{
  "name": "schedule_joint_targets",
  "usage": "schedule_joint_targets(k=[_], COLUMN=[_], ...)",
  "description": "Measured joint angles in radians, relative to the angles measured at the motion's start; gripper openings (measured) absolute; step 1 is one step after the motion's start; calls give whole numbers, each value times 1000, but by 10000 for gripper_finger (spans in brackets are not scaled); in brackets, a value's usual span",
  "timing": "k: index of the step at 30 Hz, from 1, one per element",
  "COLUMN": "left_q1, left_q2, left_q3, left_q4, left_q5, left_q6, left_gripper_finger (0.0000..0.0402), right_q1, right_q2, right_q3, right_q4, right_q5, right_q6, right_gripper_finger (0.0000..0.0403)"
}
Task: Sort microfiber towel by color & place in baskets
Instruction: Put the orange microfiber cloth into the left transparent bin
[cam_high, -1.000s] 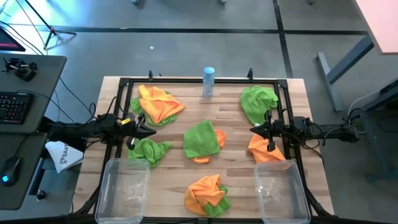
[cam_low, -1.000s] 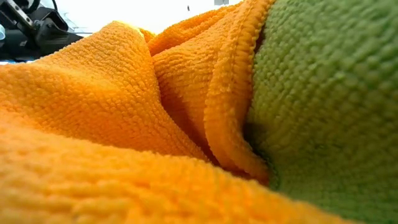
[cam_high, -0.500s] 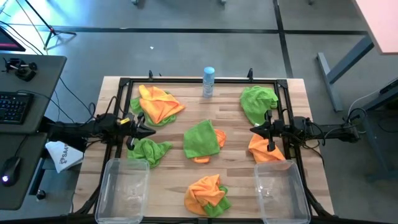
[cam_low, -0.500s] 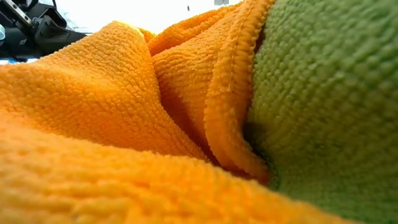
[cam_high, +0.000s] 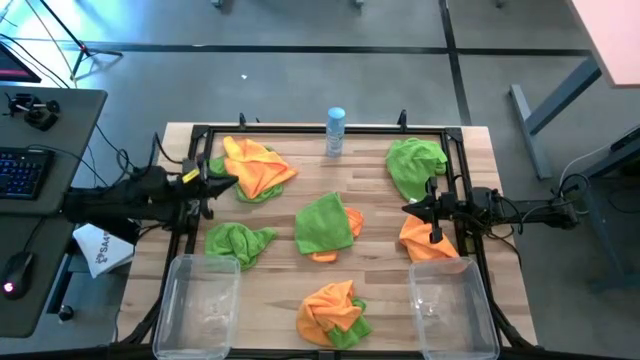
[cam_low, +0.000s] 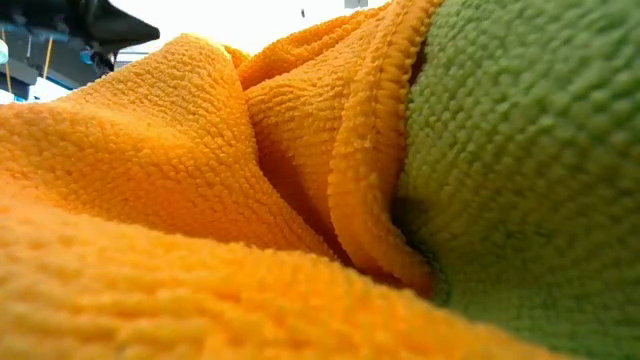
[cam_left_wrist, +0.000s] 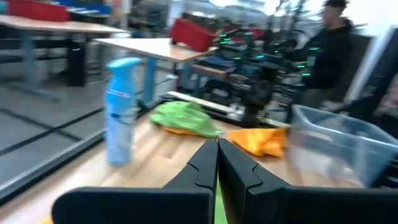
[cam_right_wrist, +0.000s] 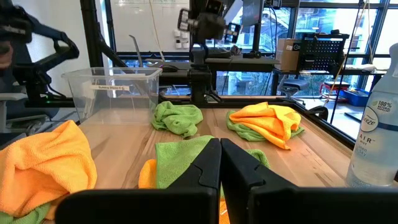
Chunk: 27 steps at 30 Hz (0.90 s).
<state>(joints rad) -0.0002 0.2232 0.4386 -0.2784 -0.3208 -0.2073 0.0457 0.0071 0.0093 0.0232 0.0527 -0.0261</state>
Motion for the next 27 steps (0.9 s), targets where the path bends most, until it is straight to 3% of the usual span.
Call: schedule_joint_targets(k=[3, 10, 16, 21, 27], left_q1=[0, 0, 30, 127, 283], left_q2=[120, 367, 541, 669, 810], left_q3=[83, 276, 451, 581, 693], left_q4=[-6, -3, -127, -332, -600], left_q5=[-59, -119, -225, -206, -59], left_q6=[-34, 85, 90, -50, -321], left_gripper_finger=[0, 2, 39, 99, 147], right_q1=[0, 0, 0, 0, 0], right_q2=[0, 0, 0, 0, 0], right_q3=[0, 0, 0, 0, 0], right_q4=[0, 0, 0, 0, 0], right_q5=[0, 0, 0, 0, 0], right_q6=[0, 0, 0, 0, 0], right_gripper_finger=[0, 0, 0, 0, 0])
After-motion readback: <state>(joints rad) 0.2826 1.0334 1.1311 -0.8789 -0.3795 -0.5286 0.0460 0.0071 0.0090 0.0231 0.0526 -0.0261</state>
